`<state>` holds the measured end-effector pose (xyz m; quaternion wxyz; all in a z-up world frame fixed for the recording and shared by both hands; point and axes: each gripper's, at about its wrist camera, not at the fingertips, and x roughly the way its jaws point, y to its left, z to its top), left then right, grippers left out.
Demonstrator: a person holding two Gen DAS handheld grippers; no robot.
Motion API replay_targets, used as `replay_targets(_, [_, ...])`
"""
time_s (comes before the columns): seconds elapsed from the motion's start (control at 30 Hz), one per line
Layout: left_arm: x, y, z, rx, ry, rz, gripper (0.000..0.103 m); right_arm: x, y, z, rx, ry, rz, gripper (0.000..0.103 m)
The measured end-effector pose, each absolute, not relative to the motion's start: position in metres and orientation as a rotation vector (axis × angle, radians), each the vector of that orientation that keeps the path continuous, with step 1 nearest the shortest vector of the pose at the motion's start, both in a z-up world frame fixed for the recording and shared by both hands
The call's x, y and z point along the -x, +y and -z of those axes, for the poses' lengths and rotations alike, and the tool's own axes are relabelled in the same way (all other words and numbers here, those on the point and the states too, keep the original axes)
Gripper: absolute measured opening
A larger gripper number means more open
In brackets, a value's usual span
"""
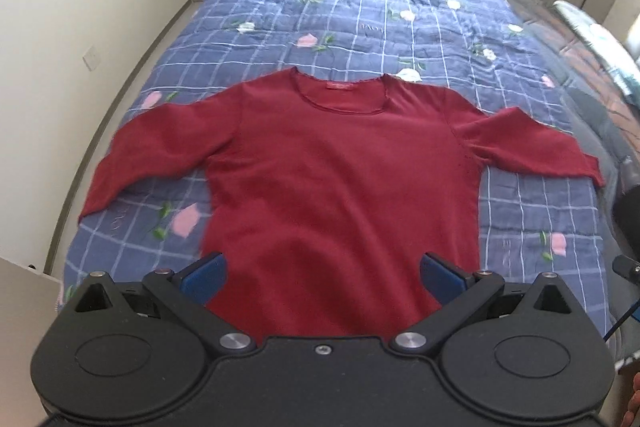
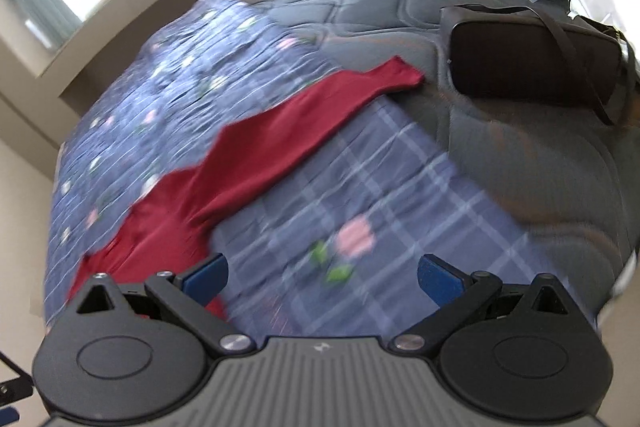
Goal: Fold small clothes
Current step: 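Reach the right gripper to a sweater sleeve cuff and close on it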
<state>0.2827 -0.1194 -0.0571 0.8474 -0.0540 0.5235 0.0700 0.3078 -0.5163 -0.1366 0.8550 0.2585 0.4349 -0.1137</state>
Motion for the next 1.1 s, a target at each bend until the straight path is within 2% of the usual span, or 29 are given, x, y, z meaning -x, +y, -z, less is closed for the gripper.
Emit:
replay_targets(0.4, [-0.403,-0.208,0.117,0.245,1.112,-0.186,0.102,-0.454,-0.618,0.223,-0.738,0.884,0.296,0.103])
replay_targets(0.83, [-0.436,-0.226,0.17,0.202,1.315,-0.235,0.102,-0.533,-0.673,0.283,-0.949,0.911,0.449,0.103])
replay_targets(0.97, [-0.437,-0.228,0.172,0.204,1.329,-0.241,0.102,-0.541,-0.688,0.293,-0.999,0.871,0.5,0.089])
replay_targets(1.03, [-0.437,-0.23,0.172,0.205,1.333,-0.241,0.102,-0.544,-0.691,0.296,-1.009,0.848,0.515,0.078])
replay_targets(1.1, [-0.438,-0.231,0.171,0.207,1.336,-0.244,0.102,-0.545,-0.695,0.298,-1.021,0.832,0.536,0.052])
